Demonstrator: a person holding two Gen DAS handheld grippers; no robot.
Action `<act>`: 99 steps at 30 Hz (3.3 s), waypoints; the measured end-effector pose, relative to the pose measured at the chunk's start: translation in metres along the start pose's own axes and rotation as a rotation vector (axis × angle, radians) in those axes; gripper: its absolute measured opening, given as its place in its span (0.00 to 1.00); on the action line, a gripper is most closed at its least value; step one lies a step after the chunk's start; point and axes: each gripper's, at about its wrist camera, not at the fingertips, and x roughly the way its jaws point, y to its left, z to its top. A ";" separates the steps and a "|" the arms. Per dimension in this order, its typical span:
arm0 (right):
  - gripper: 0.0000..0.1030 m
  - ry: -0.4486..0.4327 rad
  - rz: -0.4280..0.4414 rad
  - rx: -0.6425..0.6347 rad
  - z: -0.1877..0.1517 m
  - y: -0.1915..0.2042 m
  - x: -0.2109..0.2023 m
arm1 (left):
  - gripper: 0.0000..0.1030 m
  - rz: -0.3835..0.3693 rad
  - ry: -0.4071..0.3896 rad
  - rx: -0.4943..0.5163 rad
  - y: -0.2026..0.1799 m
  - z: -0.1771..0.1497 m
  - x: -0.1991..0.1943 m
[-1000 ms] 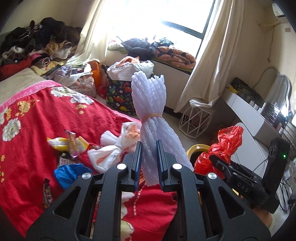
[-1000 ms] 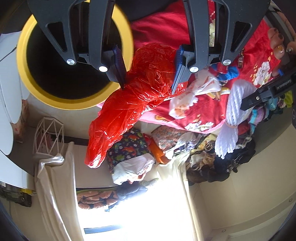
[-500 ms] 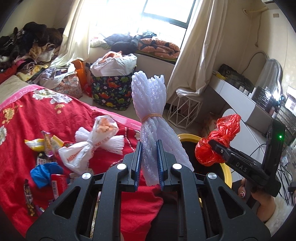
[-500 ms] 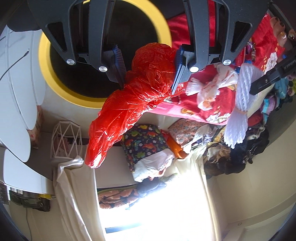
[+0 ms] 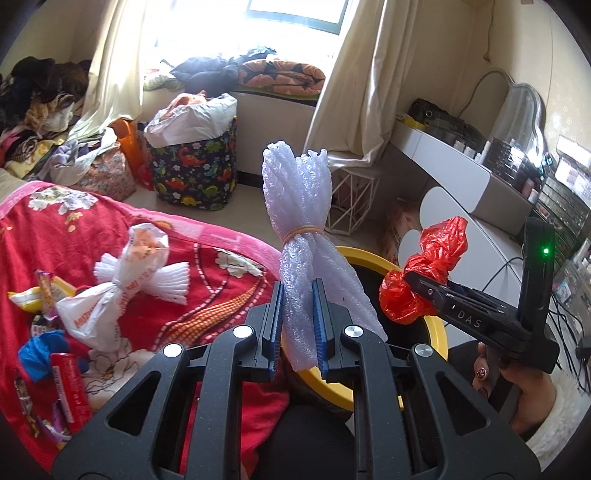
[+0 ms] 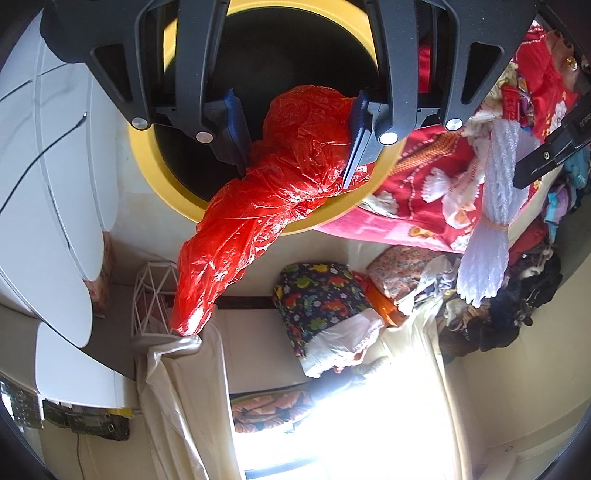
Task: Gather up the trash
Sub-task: 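Carry both items over the yellow bin and open both tools to drop them, then move both tools back toward the trash on the bedspread, then grasp the white printed bag with the right tool while the left tool grasps a candy wrapper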
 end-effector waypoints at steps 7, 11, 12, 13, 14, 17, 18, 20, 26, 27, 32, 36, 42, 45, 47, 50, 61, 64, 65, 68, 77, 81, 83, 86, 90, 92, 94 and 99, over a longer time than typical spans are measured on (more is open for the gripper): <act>0.43 0.036 -0.023 0.017 -0.009 -0.019 0.000 | 0.10 -0.029 0.052 0.036 -0.021 -0.004 0.025; 0.46 0.042 -0.025 0.030 -0.012 -0.027 -0.001 | 0.11 -0.044 0.076 0.045 -0.028 -0.004 0.039; 0.50 0.044 -0.028 0.035 -0.013 -0.029 -0.001 | 0.12 -0.054 0.085 0.046 -0.028 -0.004 0.043; 0.52 0.046 -0.029 0.043 -0.013 -0.032 0.000 | 0.14 -0.050 0.089 0.044 -0.027 -0.004 0.046; 0.56 0.048 -0.027 0.054 -0.013 -0.034 0.001 | 0.23 -0.052 0.097 0.038 -0.026 -0.004 0.050; 0.67 0.038 -0.035 0.059 -0.014 -0.037 0.001 | 0.53 -0.071 0.098 0.018 -0.021 -0.004 0.053; 0.70 0.032 -0.037 0.055 -0.014 -0.036 0.000 | 0.56 -0.068 0.090 0.023 -0.021 -0.004 0.052; 0.73 0.019 -0.036 0.046 -0.015 -0.034 -0.001 | 0.66 -0.054 0.073 0.030 -0.021 -0.004 0.048; 0.76 -0.018 -0.027 -0.003 -0.015 -0.024 -0.003 | 0.80 -0.005 0.018 0.022 -0.015 -0.002 0.030; 0.77 -0.027 -0.019 -0.014 -0.015 -0.020 -0.004 | 0.81 0.009 0.009 0.019 -0.013 -0.002 0.027; 0.80 -0.075 0.013 -0.049 -0.015 -0.001 -0.012 | 0.87 0.063 -0.035 0.008 -0.002 0.001 0.010; 0.81 -0.107 0.042 -0.060 -0.015 0.012 -0.017 | 0.90 0.103 -0.069 0.000 0.010 0.001 -0.003; 0.82 -0.118 0.076 -0.086 -0.013 0.035 -0.019 | 0.90 0.152 -0.106 -0.041 0.035 0.002 -0.022; 0.82 -0.122 0.093 -0.106 -0.011 0.048 -0.020 | 0.90 0.179 -0.127 -0.058 0.046 0.002 -0.031; 0.83 -0.123 0.102 -0.125 -0.010 0.057 -0.019 | 0.90 0.198 -0.142 -0.066 0.053 0.002 -0.038; 0.83 -0.119 0.119 -0.149 -0.009 0.070 -0.016 | 0.90 0.218 -0.158 -0.078 0.063 0.001 -0.047; 0.84 -0.096 0.187 -0.229 -0.010 0.124 -0.004 | 0.90 0.297 -0.180 -0.154 0.103 -0.004 -0.071; 0.84 -0.072 0.212 -0.240 -0.009 0.138 0.005 | 0.90 0.326 -0.178 -0.183 0.118 -0.007 -0.077; 0.84 -0.064 0.220 -0.239 -0.009 0.141 0.008 | 0.90 0.337 -0.178 -0.193 0.124 -0.009 -0.079; 0.84 -0.041 0.244 -0.241 -0.010 0.157 0.019 | 0.90 0.373 -0.177 -0.223 0.141 -0.015 -0.087; 0.84 0.021 0.297 -0.280 -0.016 0.207 0.049 | 0.90 0.463 -0.173 -0.309 0.187 -0.033 -0.112; 0.84 0.056 0.311 -0.278 -0.019 0.225 0.064 | 0.90 0.491 -0.174 -0.345 0.203 -0.041 -0.121; 0.84 0.071 0.313 -0.276 -0.019 0.231 0.071 | 0.90 0.507 -0.173 -0.365 0.212 -0.046 -0.125; 0.84 0.085 0.303 -0.291 -0.020 0.240 0.081 | 0.90 0.521 -0.164 -0.393 0.225 -0.053 -0.130; 0.84 0.104 0.291 -0.293 -0.021 0.250 0.095 | 0.88 0.529 -0.134 -0.423 0.238 -0.066 -0.131; 0.84 0.120 0.288 -0.277 -0.020 0.252 0.104 | 0.85 0.517 -0.114 -0.438 0.243 -0.073 -0.130; 0.84 0.138 0.285 -0.254 -0.019 0.254 0.113 | 0.81 0.496 -0.094 -0.459 0.245 -0.081 -0.127; 0.84 0.190 0.273 -0.184 -0.017 0.259 0.140 | 0.67 0.441 -0.029 -0.475 0.245 -0.097 -0.112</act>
